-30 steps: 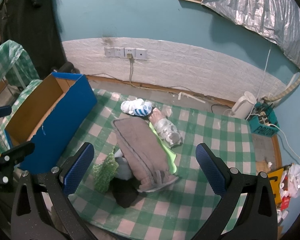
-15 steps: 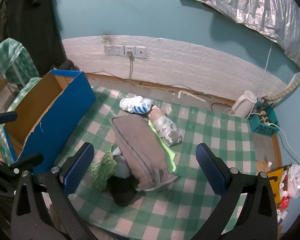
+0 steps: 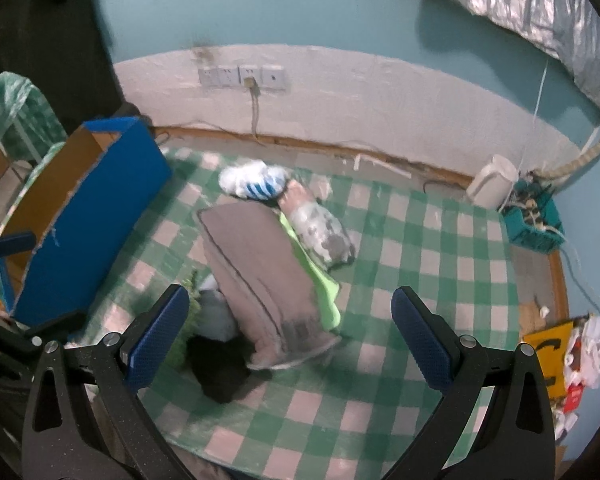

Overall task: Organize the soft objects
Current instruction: 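Grasp the green knitted mitt with the left tool while the right tool grasps the grey towel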

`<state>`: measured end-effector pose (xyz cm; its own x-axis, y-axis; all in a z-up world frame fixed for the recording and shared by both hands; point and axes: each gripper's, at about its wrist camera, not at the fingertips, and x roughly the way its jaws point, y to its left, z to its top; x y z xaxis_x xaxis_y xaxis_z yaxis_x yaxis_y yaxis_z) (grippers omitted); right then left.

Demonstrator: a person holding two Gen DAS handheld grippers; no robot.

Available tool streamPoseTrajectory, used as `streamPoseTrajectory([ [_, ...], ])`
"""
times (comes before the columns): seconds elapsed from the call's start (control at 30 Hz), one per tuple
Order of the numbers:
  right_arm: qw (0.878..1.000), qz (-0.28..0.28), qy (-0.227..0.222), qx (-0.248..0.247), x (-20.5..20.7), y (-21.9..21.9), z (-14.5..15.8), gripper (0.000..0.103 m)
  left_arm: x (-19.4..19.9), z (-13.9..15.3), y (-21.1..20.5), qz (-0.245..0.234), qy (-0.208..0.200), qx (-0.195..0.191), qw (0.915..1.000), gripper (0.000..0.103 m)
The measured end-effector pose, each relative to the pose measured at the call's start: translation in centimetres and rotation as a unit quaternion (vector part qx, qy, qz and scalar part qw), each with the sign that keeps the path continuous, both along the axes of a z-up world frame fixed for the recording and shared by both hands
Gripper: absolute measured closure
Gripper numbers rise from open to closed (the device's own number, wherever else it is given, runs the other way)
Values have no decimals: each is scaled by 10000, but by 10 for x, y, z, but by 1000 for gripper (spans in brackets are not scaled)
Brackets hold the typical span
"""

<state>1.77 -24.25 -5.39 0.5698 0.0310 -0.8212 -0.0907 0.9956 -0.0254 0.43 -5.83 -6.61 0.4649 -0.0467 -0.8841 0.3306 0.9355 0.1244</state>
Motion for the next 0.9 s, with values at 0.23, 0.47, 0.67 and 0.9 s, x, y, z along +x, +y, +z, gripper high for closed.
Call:
streamPoseTrajectory([
  [0.23, 9989, -86, 452, -1, 9, -12, -30, 2, 1, -19, -14, -175, 181, -26, 9997, 1],
  [0.47, 9975, 6, 702, -85, 15, -8, -47, 2, 3, -46, -36, -411, 507, 22, 9979, 1],
  [0.67, 9963, 79, 839, -194, 19, -6, -59, 2, 6, -67, -48, -469, 740, 85, 9961, 1],
  [0.9, 9957, 83, 894, -227, 22, -7, -64, 2, 19, -85, -60, -427, 873, 186, 9951, 1],
])
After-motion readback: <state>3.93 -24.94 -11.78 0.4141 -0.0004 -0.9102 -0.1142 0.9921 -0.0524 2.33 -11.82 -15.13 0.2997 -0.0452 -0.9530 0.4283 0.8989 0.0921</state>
